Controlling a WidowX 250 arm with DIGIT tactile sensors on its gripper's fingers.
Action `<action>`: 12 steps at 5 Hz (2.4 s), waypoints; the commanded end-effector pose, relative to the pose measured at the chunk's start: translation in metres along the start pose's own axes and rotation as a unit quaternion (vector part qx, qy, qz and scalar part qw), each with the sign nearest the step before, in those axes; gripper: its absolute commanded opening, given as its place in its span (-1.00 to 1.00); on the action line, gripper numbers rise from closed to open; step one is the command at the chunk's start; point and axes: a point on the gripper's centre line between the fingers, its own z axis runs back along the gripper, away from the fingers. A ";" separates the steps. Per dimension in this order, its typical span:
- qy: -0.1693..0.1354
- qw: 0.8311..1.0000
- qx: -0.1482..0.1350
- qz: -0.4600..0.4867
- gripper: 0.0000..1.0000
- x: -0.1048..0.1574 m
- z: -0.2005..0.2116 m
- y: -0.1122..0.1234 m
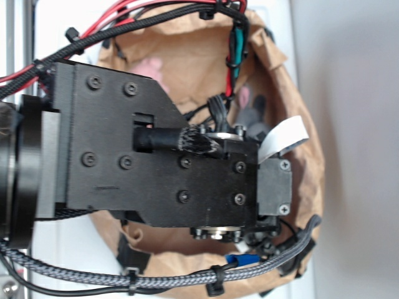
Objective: Grab the green ball.
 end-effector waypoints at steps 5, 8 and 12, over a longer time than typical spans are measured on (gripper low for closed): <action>-0.029 0.999 -0.039 -0.018 1.00 -0.006 -0.042 -0.045; 0.014 0.996 -0.055 -0.070 1.00 -0.022 -0.052 -0.052; -0.004 0.997 -0.037 -0.061 -1.00 -0.026 -0.044 -0.038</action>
